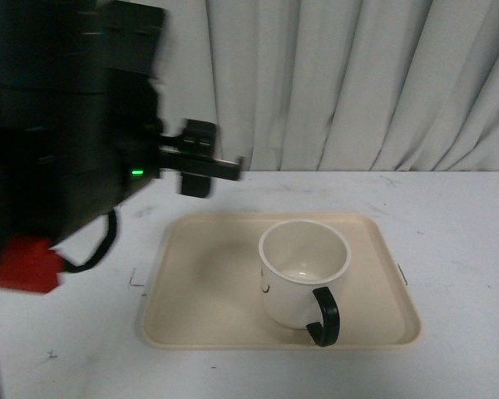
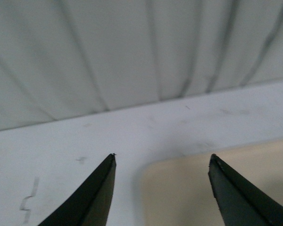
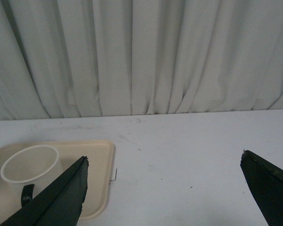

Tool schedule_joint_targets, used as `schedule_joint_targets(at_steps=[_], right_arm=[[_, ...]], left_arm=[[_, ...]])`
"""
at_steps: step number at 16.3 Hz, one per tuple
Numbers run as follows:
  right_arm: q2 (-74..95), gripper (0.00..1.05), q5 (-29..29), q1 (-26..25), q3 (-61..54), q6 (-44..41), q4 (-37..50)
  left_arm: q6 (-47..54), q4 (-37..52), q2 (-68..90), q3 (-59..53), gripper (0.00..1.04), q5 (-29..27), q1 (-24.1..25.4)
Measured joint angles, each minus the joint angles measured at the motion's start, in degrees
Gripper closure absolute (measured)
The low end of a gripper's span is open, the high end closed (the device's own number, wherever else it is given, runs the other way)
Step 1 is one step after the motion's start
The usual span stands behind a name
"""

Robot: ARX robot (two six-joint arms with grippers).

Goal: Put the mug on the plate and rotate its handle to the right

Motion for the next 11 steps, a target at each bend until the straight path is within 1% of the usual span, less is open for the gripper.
schedule_joint_targets(at_steps=[1, 2, 3, 7, 11], right_arm=[[0.0, 0.06, 0.0, 0.0, 0.0, 0.0, 0.0], [0.0, 0.06, 0.0, 0.0, 0.0, 0.0, 0.0], [0.0, 0.06, 0.0, 0.0, 0.0, 0.0, 0.0], [0.0, 0.06, 0.0, 0.0, 0.0, 0.0, 0.0], [0.0, 0.06, 0.0, 0.0, 0.0, 0.0, 0.0]], left_arm=[[-1.7, 15.0, -12.1, -10.6, 0.71, 1.7, 5.8], [-2.1, 14.0, -19.3, -23.5, 1.03, 7.6, 9.1], [-2.1, 17.6, -24.2, -29.2, 1.03, 10.0, 12.7], [-2.1, 12.7, -34.0, -34.7, 1.03, 13.6, 15.4], [-2.1, 10.6, -37.4, -36.1, 1.03, 14.3, 16.4]])
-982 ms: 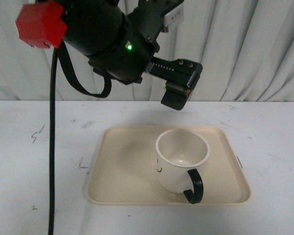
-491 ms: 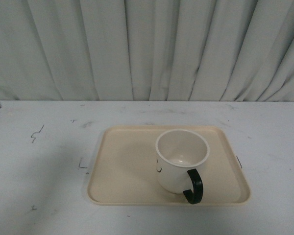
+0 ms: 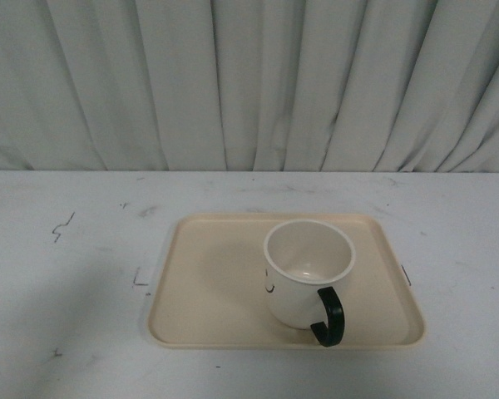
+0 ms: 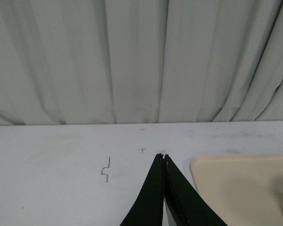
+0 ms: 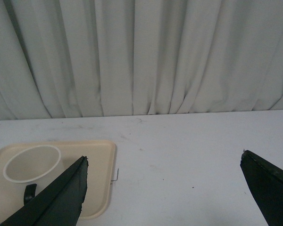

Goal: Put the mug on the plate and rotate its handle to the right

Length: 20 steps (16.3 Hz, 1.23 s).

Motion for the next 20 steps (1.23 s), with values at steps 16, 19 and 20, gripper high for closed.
schedule_joint_targets(at_steps=[16, 19, 20], right_arm=[[0.0, 0.06, 0.0, 0.0, 0.0, 0.0, 0.0], [0.0, 0.06, 0.0, 0.0, 0.0, 0.0, 0.0], [0.0, 0.06, 0.0, 0.0, 0.0, 0.0, 0.0]], left_arm=[[0.0, -29.7, -36.4, -5.7, 1.03, 6.8, 6.6], [0.0, -35.5, -42.3, -5.7, 1.03, 6.8, 6.6], [0.0, -37.4, -44.3, -5.7, 1.03, 6.8, 6.6]])
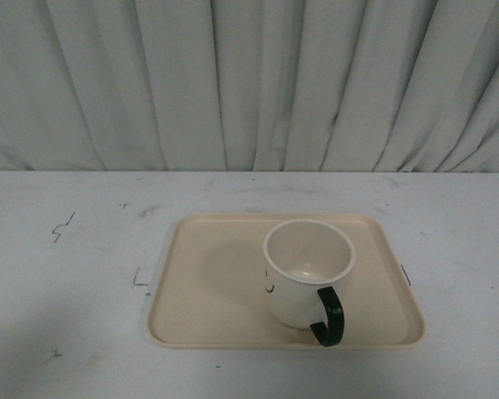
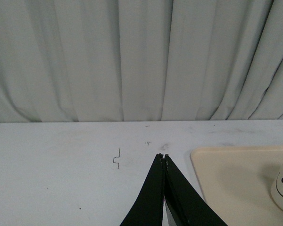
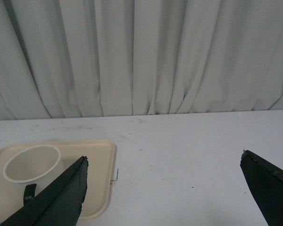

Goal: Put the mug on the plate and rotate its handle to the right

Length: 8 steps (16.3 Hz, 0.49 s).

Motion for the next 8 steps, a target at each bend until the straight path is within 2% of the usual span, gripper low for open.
schedule_joint_targets(at_steps=[8], right_arm=[[0.0, 0.06, 0.0, 0.0, 0.0, 0.0, 0.0]], left_arm=[[0.0, -9.9, -10.0, 0.0, 1.03, 0.0, 0.0]])
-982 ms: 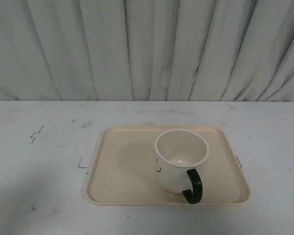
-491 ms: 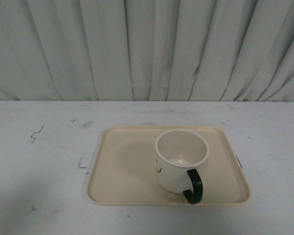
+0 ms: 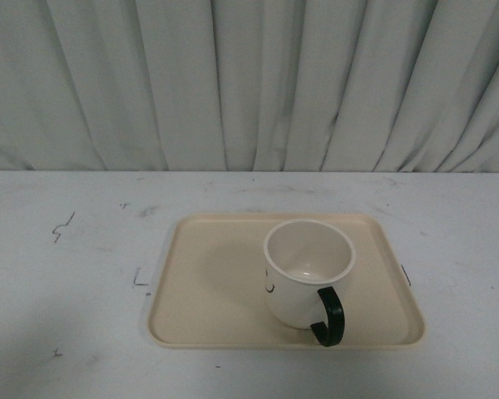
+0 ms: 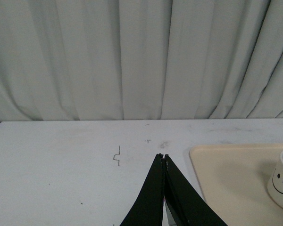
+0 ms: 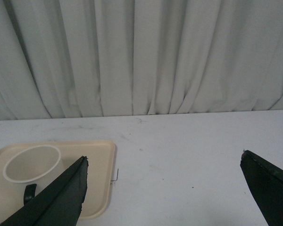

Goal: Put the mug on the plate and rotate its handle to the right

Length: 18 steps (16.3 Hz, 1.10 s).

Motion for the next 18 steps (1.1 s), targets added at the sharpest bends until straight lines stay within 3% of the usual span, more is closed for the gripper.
schedule_joint_targets(at_steps=[1, 3, 10, 18], right_arm=[[0.0, 0.06, 0.0, 0.0, 0.0, 0.0, 0.0], [0.0, 0.06, 0.0, 0.0, 0.0, 0.0, 0.0], [0.0, 0.06, 0.0, 0.0, 0.0, 0.0, 0.0], [0.0, 0.06, 0.0, 0.0, 0.0, 0.0, 0.0]], left_arm=[[0.0, -0.9, -0.9, 0.0, 1.03, 0.0, 0.0], [0.0, -11.8, -8.8, 0.0, 1.03, 0.1, 0.0], [0.0, -11.3, -10.5, 0.0, 1.03, 0.0, 0.0], [-0.1, -11.3, -10.5, 0.0, 0.26, 0.0, 0.0]])
